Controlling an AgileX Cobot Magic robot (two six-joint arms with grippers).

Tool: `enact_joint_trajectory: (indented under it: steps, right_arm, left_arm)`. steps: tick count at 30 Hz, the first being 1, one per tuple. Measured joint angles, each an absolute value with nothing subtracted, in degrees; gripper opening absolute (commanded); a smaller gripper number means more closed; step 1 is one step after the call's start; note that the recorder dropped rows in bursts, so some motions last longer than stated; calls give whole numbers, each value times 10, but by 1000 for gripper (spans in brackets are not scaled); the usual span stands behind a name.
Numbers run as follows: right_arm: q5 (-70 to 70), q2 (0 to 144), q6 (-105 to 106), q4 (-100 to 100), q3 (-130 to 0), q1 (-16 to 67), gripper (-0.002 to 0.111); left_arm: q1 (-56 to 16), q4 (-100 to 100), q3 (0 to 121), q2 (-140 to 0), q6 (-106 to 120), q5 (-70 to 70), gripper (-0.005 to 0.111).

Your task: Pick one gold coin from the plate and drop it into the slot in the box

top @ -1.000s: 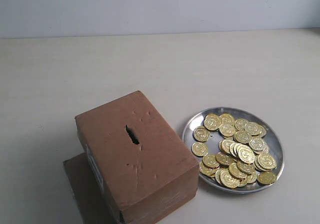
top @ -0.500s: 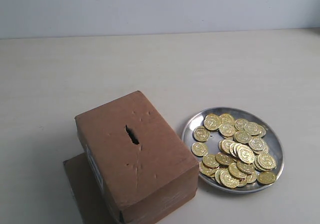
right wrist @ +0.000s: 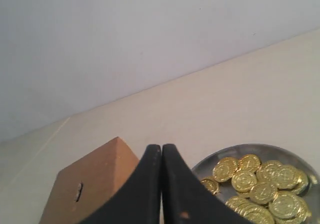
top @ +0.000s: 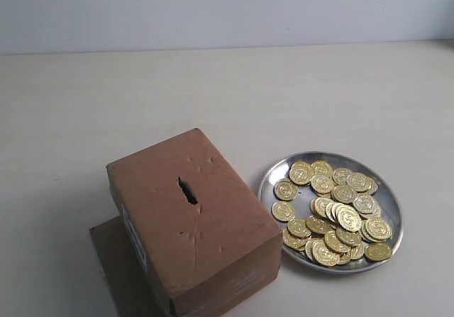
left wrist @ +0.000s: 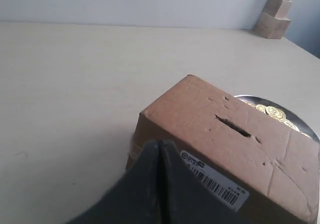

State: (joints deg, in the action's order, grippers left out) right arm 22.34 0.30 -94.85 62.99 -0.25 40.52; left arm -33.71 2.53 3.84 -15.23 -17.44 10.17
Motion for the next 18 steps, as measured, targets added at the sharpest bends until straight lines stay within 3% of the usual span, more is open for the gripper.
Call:
enact_joint_trajectory:
  steps: [12, 18]
  right_arm:
    - [213, 3, -973, 613, -2, 401, 0]
    - [212, 3, -973, 613, -2, 269, 0]
  left_arm:
    - [-328, 25, 38, -144, -179, 93, 0]
    - [-162, 25, 38, -46, -180, 93, 0]
